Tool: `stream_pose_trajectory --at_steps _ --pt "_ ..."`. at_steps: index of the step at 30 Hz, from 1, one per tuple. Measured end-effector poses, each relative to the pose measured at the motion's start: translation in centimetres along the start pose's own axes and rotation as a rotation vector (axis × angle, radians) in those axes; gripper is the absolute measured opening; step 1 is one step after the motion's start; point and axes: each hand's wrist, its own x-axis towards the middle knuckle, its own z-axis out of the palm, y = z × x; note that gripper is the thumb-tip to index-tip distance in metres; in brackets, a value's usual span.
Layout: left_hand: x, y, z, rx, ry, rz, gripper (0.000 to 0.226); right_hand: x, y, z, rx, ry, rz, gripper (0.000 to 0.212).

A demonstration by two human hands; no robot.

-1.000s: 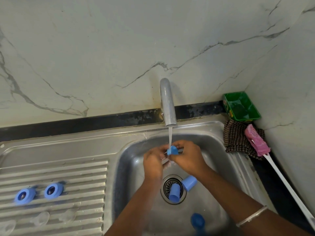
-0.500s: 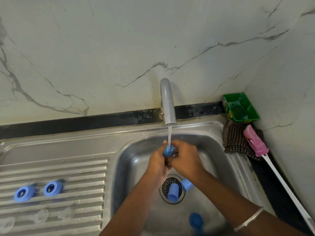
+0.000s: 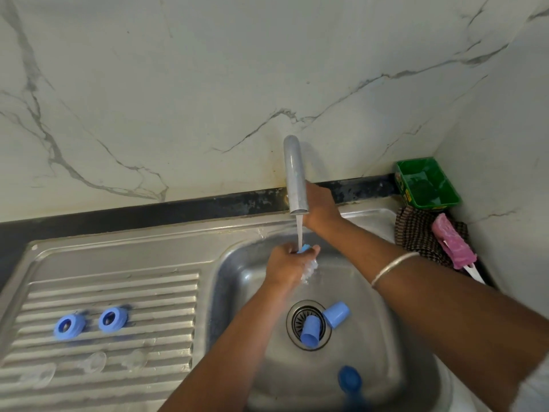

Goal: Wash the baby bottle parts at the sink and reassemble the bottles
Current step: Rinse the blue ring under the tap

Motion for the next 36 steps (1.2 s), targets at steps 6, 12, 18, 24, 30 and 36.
stream_pose_trajectory --at_steps 6,12,18,24,30,36 --pt "-1.4 -1.4 -2.2 0.457 0.080 0.256 0.036 -0.1 1.1 1.1 0.004 0.004 -0.004 0.019" --pt "-3.8 -3.0 -4.4 0.504 0.137 0.275 0.047 -1.7 1.6 2.0 0.443 0.097 0.155 0.032" --pt "-6.9 -6.2 -6.3 0.509 0.192 0.252 0.044 -4.4 1.5 2.3 0.839 0.098 0.352 0.019" --pt "-9.4 -9.4 -7.0 0.499 0.191 0.277 0.046 -10.8 5.1 3.2 0.652 0.113 0.385 0.007" --pt "-11.3 -10.2 -6.8 0.508 0.158 0.356 0.044 -18.8 5.4 6.8 0.500 -0.281 0.373 0.015" --pt "-13.0 -11.0 -7.3 0.639 0.059 0.461 0.034 -23.0 4.2 8.1 0.402 -0.306 0.245 0.021"
